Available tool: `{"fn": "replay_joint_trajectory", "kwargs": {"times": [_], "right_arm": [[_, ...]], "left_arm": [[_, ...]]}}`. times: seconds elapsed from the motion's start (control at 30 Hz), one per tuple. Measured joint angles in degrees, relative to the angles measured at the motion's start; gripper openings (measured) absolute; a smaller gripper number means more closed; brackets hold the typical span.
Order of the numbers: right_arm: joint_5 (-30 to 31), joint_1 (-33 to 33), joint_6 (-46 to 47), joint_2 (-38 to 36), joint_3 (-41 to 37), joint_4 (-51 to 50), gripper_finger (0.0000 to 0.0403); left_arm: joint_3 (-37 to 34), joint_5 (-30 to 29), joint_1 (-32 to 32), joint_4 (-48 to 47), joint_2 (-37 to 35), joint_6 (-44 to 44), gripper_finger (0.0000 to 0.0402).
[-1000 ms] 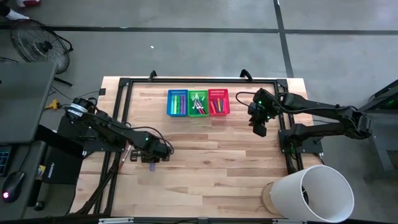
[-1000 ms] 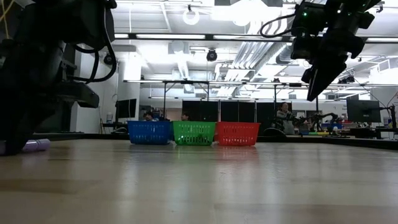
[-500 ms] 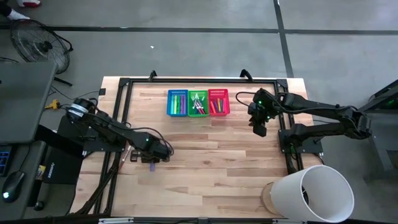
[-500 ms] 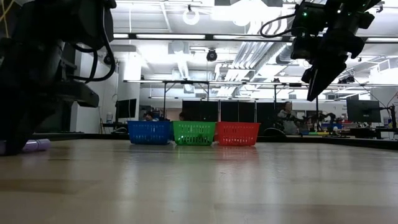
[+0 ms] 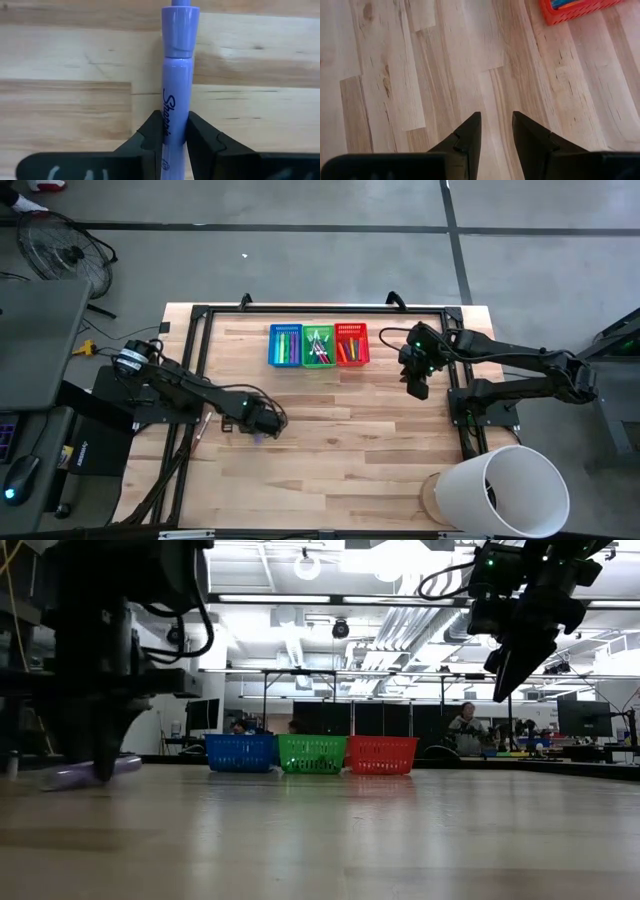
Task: Pick & Place Markers
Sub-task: Put the purple highlighter into the blue bin
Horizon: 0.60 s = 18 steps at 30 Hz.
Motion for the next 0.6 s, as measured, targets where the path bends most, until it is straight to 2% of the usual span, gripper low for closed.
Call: {"fn": "replay_joint_trajectory", "kwargs": {"times": [0.2,0.6], "right_arm": [[0.0,0.0,-0.4,0.01,0.0,0.0,0.0099],[0.0,-0.01,-0.42,0.02,0.0,-0.17,0.0099]], "left_arm": [[2.34,-1.66,2.98,1.67,0.02,3.25,0.0055],[8.17,-0.48,13.35,3.96,-0.07,20.12,0.0055]]}}
